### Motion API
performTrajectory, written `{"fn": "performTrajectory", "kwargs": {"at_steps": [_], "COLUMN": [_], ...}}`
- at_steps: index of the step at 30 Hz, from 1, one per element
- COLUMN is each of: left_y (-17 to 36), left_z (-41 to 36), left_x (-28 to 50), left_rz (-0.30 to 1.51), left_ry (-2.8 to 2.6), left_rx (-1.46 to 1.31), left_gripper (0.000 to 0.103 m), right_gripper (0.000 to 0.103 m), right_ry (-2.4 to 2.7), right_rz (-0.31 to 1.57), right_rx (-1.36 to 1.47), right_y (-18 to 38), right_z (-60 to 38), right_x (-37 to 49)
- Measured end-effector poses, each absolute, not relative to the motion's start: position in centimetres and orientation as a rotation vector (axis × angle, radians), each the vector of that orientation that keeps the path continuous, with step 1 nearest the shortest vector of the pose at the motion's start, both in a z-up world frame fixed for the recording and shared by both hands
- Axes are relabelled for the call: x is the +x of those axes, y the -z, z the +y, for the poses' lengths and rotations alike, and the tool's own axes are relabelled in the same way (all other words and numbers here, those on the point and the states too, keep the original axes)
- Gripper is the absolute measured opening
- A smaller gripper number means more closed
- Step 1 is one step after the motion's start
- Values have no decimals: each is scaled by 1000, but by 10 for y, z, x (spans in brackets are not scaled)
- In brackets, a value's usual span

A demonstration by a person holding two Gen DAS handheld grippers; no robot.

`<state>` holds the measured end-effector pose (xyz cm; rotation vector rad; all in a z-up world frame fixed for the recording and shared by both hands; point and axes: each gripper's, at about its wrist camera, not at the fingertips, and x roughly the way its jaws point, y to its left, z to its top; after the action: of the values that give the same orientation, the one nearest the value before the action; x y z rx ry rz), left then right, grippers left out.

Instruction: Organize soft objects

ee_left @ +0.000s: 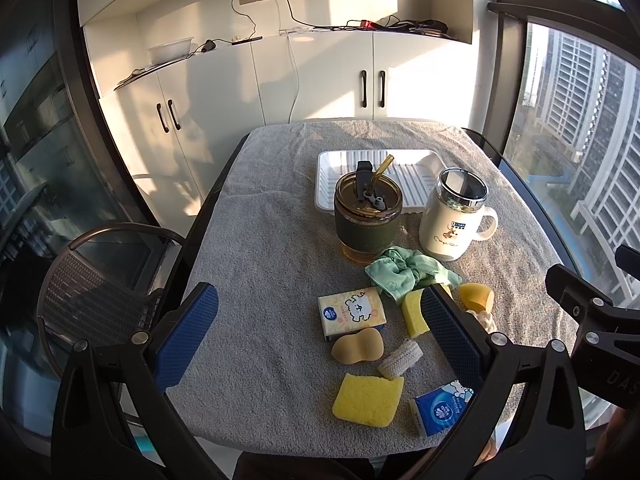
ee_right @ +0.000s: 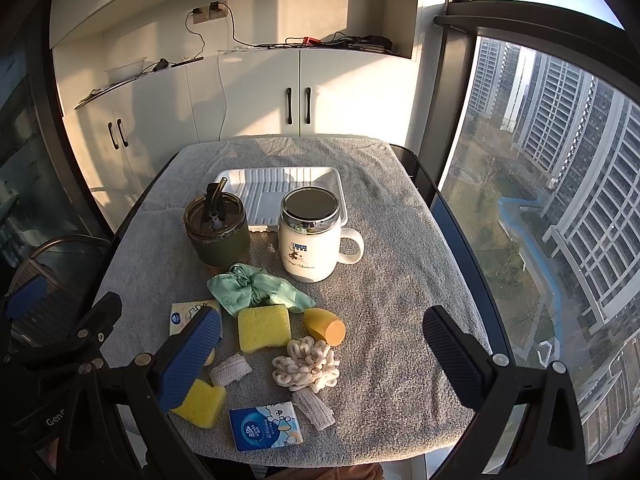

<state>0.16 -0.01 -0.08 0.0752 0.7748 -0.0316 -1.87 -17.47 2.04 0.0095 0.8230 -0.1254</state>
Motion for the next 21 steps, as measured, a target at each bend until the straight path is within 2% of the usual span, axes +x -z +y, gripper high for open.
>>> {"fn": "performTrajectory", "kwargs": {"at_steps": [21], "left_y": [10], "left_z": [-1], "left_x": [2], "left_rz": [787], "left_ry": [32], "left_rx": [88], "left_gripper": [103], "right_gripper": [103], "right_ry": [132], "right_rz": [831], "right_rx": [5], "right_y": [-13], "right_z": [-176], "right_x": [-21]}}
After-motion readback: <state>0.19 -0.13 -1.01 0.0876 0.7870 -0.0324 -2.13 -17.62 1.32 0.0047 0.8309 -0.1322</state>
